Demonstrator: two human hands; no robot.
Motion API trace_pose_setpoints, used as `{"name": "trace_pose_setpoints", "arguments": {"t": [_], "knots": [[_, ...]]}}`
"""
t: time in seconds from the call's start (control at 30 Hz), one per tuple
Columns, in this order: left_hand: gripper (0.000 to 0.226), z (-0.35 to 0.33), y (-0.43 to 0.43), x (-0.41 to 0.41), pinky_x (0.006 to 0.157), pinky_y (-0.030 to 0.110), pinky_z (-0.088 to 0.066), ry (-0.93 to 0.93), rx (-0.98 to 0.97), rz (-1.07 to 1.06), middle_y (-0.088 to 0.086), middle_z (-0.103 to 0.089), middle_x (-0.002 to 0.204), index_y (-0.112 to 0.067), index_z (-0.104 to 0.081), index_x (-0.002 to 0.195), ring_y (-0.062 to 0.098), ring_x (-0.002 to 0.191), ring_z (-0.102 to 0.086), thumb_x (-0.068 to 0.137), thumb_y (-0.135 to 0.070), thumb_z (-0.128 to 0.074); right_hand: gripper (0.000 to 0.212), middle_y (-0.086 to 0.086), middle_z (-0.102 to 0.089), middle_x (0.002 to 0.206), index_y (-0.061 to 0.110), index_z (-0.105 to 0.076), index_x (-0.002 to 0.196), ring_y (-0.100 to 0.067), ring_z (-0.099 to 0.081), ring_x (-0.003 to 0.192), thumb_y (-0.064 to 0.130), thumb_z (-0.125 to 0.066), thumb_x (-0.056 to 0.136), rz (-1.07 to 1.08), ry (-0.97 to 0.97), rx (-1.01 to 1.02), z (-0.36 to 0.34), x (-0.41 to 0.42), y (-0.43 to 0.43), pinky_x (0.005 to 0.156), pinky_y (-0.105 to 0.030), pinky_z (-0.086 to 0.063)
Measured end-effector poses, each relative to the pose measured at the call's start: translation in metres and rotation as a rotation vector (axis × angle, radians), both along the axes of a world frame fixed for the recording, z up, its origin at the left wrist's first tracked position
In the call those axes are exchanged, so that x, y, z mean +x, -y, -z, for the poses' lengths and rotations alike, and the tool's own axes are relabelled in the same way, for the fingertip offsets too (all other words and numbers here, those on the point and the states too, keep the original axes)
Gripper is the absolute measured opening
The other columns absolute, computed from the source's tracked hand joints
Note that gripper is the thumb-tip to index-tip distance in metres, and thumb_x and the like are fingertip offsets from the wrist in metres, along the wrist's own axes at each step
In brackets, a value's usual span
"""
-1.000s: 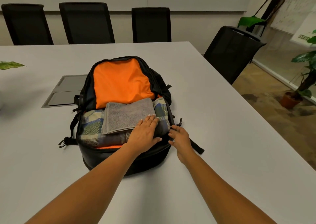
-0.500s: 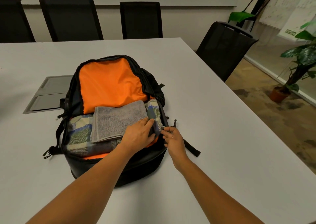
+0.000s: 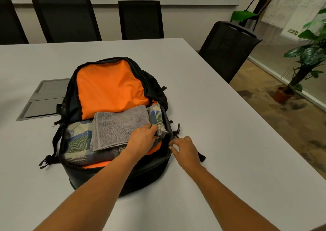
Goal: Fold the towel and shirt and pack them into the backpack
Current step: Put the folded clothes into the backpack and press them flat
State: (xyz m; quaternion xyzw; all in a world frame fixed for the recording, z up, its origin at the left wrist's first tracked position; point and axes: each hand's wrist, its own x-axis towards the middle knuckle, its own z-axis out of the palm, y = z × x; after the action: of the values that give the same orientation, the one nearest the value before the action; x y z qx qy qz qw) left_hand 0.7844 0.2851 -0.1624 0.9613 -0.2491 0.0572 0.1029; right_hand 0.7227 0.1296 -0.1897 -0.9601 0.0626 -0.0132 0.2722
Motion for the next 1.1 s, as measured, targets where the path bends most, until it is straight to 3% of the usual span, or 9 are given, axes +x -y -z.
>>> {"name": "trace_pose_setpoints", "arguments": {"t": [0.1, 0.23, 0.37, 0.5, 0.63, 0.8, 1.0, 1.1], "knots": [[0.026, 0.000, 0.002, 0.001, 0.072, 0.033, -0.044, -0.014, -0.001, -0.006, 0.007, -0.060, 0.110, -0.012, -0.052, 0.115, 0.027, 0.092, -0.061, 0.093, -0.027, -0.051, 0.034, -0.002, -0.054, 0.121, 0.025, -0.052, 0.131, -0.018, -0.043, 0.115, 0.025, -0.047, 0.097, -0.194, 0.039, -0.192, 0.001, 0.006, 0.000, 0.089, -0.027, -0.045], [0.023, 0.002, -0.001, 0.002, 0.072, 0.036, -0.045, -0.042, -0.059, -0.011, 0.009, -0.061, 0.108, -0.010, -0.054, 0.111, 0.030, 0.090, -0.061, 0.092, -0.022, -0.053, 0.041, -0.012, -0.044, 0.126, 0.024, -0.036, 0.142, -0.028, -0.041, 0.118, 0.018, -0.035, 0.101, -0.386, -0.113, -0.361, 0.000, 0.011, -0.003, 0.088, -0.036, -0.046], [0.022, 0.002, -0.002, 0.004, 0.071, 0.039, -0.047, -0.063, -0.095, -0.010, 0.009, -0.063, 0.103, -0.009, -0.056, 0.109, 0.032, 0.087, -0.061, 0.090, -0.020, -0.055, 0.051, -0.017, -0.036, 0.134, 0.024, -0.022, 0.147, -0.032, -0.036, 0.124, 0.014, -0.037, 0.099, -0.486, -0.219, -0.493, -0.006, 0.010, -0.007, 0.092, -0.041, -0.043], [0.023, 0.002, -0.003, 0.003, 0.072, 0.039, -0.045, -0.070, -0.113, -0.002, 0.011, -0.064, 0.101, -0.008, -0.056, 0.108, 0.032, 0.088, -0.061, 0.089, -0.020, -0.058, 0.045, -0.015, -0.042, 0.129, 0.020, -0.032, 0.141, -0.031, -0.038, 0.122, 0.012, -0.041, 0.097, -0.473, -0.198, -0.513, -0.006, 0.012, -0.010, 0.089, -0.040, -0.044], [0.025, 0.000, -0.003, 0.004, 0.074, 0.037, -0.043, -0.076, -0.092, -0.011, 0.009, -0.063, 0.104, -0.009, -0.055, 0.112, 0.031, 0.092, -0.060, 0.090, -0.022, -0.057, 0.033, -0.012, -0.052, 0.121, 0.016, -0.043, 0.132, -0.027, -0.046, 0.114, 0.026, -0.037, 0.101, -0.425, -0.136, -0.461, 0.004, 0.016, -0.017, 0.082, -0.036, -0.044], [0.027, -0.001, -0.002, 0.004, 0.076, 0.035, -0.043, -0.075, -0.090, -0.017, 0.009, -0.063, 0.106, -0.010, -0.055, 0.114, 0.028, 0.095, -0.060, 0.090, -0.021, -0.057, 0.038, -0.012, -0.045, 0.123, 0.017, -0.042, 0.137, -0.028, -0.043, 0.110, 0.017, -0.039, 0.099, -0.471, -0.051, -0.428, 0.015, 0.011, -0.025, 0.075, -0.034, -0.042], [0.027, -0.002, -0.002, 0.004, 0.077, 0.034, -0.043, -0.093, -0.063, -0.023, 0.007, -0.062, 0.107, -0.012, -0.053, 0.114, 0.027, 0.095, -0.059, 0.091, -0.025, -0.055, 0.028, -0.009, -0.051, 0.117, 0.014, -0.048, 0.125, -0.024, -0.047, 0.107, 0.019, -0.042, 0.098, -0.380, 0.026, -0.361, 0.022, 0.007, -0.026, 0.072, -0.031, -0.041], [0.027, -0.002, -0.002, 0.005, 0.077, 0.035, -0.043, -0.094, -0.055, -0.023, 0.008, -0.062, 0.107, -0.012, -0.053, 0.114, 0.029, 0.095, -0.059, 0.091, -0.025, -0.055, 0.014, -0.005, -0.060, 0.093, 0.013, -0.059, 0.101, -0.018, -0.059, 0.080, 0.011, -0.062, 0.087, -0.245, 0.204, -0.261, 0.022, -0.009, -0.019, 0.056, -0.022, -0.036]]}}
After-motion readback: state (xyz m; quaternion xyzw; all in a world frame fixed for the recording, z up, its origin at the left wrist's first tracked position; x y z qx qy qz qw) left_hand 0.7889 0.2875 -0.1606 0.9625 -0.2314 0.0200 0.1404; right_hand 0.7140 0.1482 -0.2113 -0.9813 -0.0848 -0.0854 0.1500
